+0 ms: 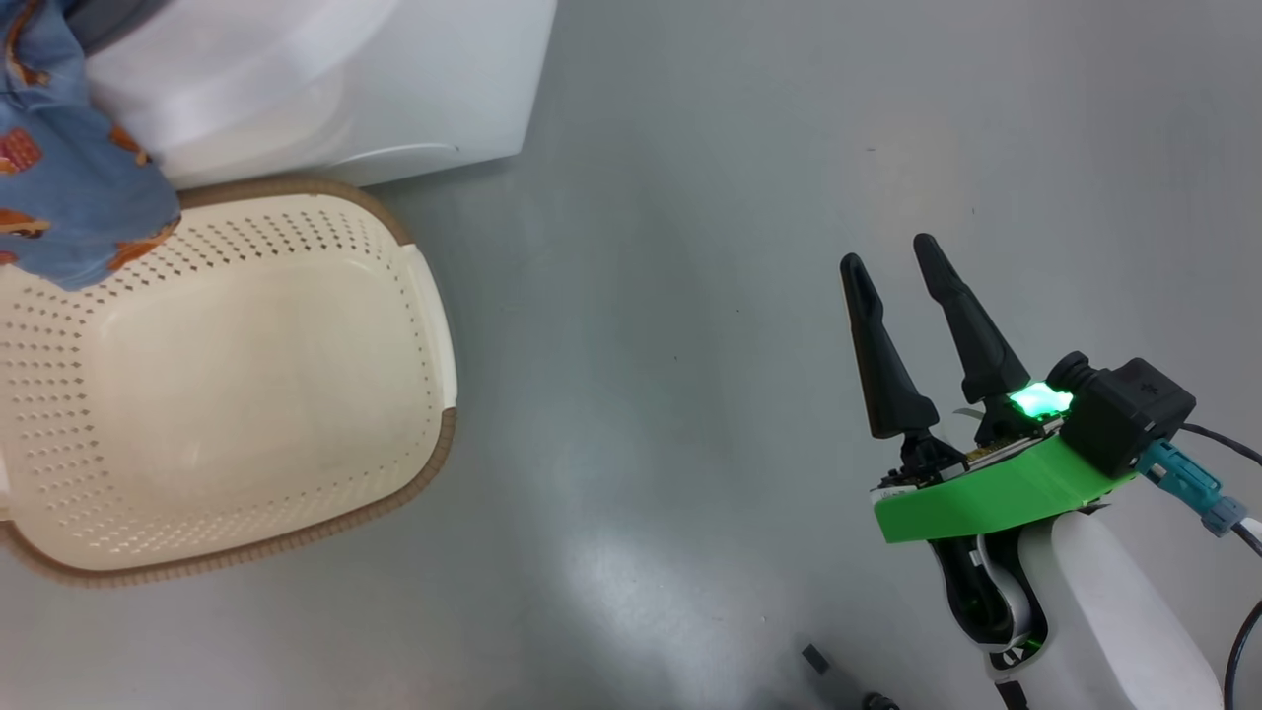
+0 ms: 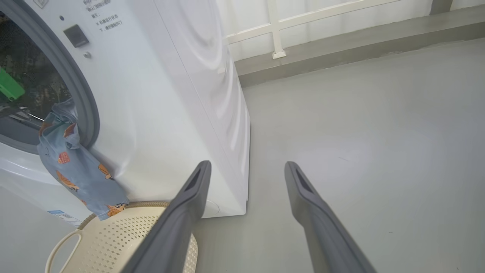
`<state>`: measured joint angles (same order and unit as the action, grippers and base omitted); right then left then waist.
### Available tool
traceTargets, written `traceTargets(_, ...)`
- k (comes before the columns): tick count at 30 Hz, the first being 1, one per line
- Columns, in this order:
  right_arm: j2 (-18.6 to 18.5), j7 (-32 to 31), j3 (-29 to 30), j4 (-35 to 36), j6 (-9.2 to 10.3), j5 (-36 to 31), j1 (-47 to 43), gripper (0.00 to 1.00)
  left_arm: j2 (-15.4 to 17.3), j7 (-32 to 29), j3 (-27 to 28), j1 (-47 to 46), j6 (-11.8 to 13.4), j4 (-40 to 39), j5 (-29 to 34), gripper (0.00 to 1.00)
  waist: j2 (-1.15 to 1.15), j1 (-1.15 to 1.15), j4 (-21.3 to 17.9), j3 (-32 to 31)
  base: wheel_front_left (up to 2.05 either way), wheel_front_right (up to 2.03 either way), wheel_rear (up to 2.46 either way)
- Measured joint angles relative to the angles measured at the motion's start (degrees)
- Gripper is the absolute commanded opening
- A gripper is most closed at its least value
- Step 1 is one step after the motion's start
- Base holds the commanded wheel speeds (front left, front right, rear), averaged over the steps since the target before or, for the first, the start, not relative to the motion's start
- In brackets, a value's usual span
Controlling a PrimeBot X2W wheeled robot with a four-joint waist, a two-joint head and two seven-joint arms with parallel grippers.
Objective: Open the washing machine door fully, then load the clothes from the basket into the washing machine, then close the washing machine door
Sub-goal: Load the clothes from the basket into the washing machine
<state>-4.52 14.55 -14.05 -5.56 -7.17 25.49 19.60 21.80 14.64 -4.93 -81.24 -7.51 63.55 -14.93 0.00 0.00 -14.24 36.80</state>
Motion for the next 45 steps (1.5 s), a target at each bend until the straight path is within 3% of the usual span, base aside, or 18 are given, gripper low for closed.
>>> traceTargets(14,-1.2,0.0,1.5,-0.4,0.00,0.0,-0.2,1.00,-4.0,0.0,7.2,15.5,0.0,-16.0,-2.7,1.00,0.00,0.00,1.6,-3.1,0.00,0.00,0.00)
traceTargets(25,-4.0,0.0,1.6,-2.8,0.00,0.1,-2.7,1.00,-8.3,0.0,10.9,32.9,0.0,-25.3,-1.7,1.00,0.00,0.00,3.1,-9.6,0.00,0.00,0.00)
traceTargets(45,-7.7,0.0,4.3,-4.4,0.00,0.5,-12.6,1.00,-12.6,0.0,12.6,57.3,0.0,-32.6,1.5,1.00,0.00,0.00,8.5,-24.1,0.00,0.00,0.00)
